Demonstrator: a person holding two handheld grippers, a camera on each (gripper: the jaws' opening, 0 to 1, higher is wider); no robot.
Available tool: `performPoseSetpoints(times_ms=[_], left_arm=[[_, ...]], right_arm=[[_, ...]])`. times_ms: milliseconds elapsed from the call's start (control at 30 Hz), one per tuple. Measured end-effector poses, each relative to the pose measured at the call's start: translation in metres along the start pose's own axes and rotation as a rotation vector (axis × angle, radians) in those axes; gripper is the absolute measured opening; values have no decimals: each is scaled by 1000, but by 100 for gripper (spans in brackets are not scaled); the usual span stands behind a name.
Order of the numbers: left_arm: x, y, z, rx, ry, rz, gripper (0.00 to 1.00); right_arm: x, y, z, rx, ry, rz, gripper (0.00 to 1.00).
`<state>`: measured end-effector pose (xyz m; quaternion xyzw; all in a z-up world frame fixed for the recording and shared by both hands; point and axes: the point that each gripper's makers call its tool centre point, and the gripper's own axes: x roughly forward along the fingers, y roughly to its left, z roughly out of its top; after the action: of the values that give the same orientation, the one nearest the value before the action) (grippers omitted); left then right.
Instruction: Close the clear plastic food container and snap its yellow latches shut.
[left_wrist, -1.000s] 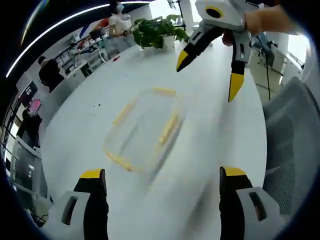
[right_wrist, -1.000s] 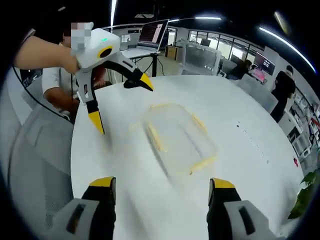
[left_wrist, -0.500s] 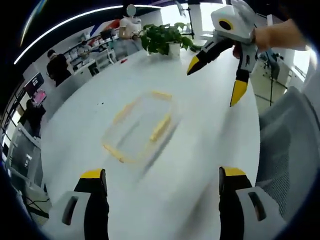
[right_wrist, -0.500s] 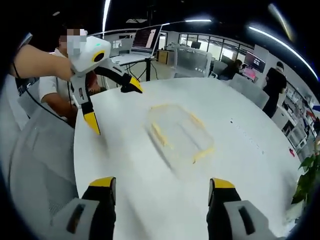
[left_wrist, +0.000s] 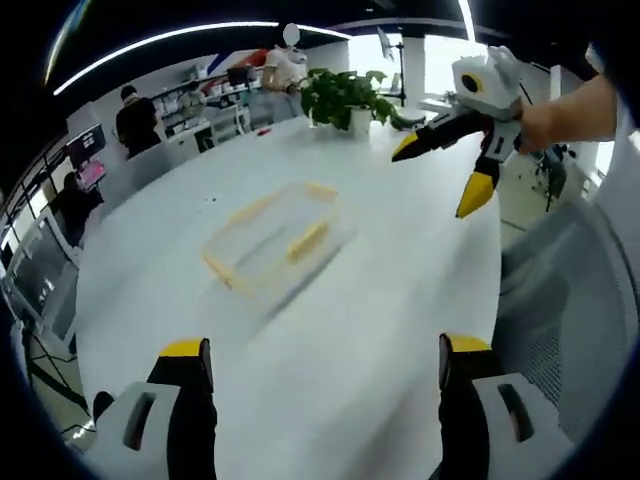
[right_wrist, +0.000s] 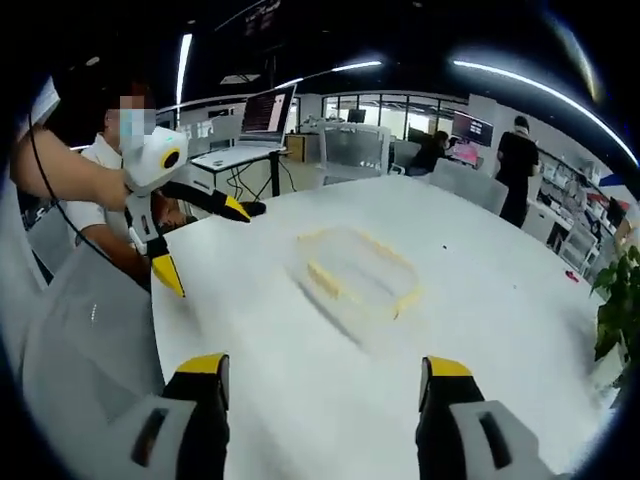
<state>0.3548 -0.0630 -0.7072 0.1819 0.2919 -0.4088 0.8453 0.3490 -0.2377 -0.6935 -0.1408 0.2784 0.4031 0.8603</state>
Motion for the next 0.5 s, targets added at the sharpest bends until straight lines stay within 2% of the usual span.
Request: performPoseSetpoints(times_ms=[300, 500], left_arm=[[-16, -4, -2, -41, -80, 35, 93], [-26, -5, -12, -59, -96, 65, 92]], right_arm=[[-8, 9, -12, 19, -30, -27, 79], [-16, 9, -22, 38, -37, -68, 80]])
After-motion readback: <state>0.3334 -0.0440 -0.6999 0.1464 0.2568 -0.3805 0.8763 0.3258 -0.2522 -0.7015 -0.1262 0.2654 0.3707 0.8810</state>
